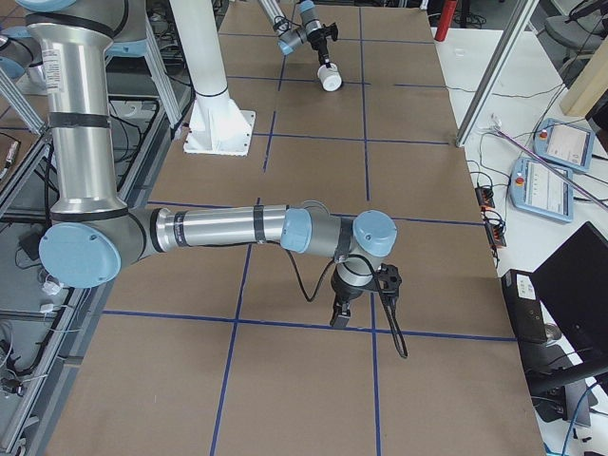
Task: Flip mug
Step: 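Move the left gripper toward the sideways white mug and grasp its rim, then lift the white mug with the left gripper and carry it toward the table center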
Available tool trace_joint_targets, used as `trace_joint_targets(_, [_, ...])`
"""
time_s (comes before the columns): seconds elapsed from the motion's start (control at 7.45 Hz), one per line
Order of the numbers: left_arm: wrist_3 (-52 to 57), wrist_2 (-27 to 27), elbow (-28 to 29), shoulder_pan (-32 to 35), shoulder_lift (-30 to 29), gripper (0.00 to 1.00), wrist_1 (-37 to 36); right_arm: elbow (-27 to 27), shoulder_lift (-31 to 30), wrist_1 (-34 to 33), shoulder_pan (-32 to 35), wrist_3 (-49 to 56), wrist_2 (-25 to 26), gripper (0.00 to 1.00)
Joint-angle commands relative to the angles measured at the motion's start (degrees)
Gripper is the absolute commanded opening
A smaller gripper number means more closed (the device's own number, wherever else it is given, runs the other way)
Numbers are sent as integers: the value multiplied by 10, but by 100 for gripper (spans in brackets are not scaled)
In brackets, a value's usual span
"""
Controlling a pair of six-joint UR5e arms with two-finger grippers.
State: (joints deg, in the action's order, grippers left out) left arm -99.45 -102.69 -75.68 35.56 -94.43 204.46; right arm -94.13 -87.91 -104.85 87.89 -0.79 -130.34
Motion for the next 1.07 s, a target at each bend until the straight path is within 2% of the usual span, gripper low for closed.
trace_joint_targets(0.0, [-36,-17,-4,-1,-18,0,8,0,0,0,0,0,0,100])
trace_joint_targets(0.27, [-94,-17,-8,19,-56,0,13,0,0,0,0,0,0,100])
trace_joint_targets(0.4, [-98,-35,-12,31,-74,0,6,0,0,0,0,0,0,100])
trace_joint_targets(0.54, [-97,-77,-47,42,-80,0,-59,0,0,0,0,0,0,100])
trace_joint_targets(0.67, [-96,-132,-108,55,-81,0,-184,0,0,0,0,0,0,100])
trace_joint_targets(0.8, [-93,-155,-167,57,-83,0,-284,0,0,0,0,0,0,100])
trace_joint_targets(0.94, [-89,-179,-203,57,-108,0,-393,0,0,0,0,0,0,100])
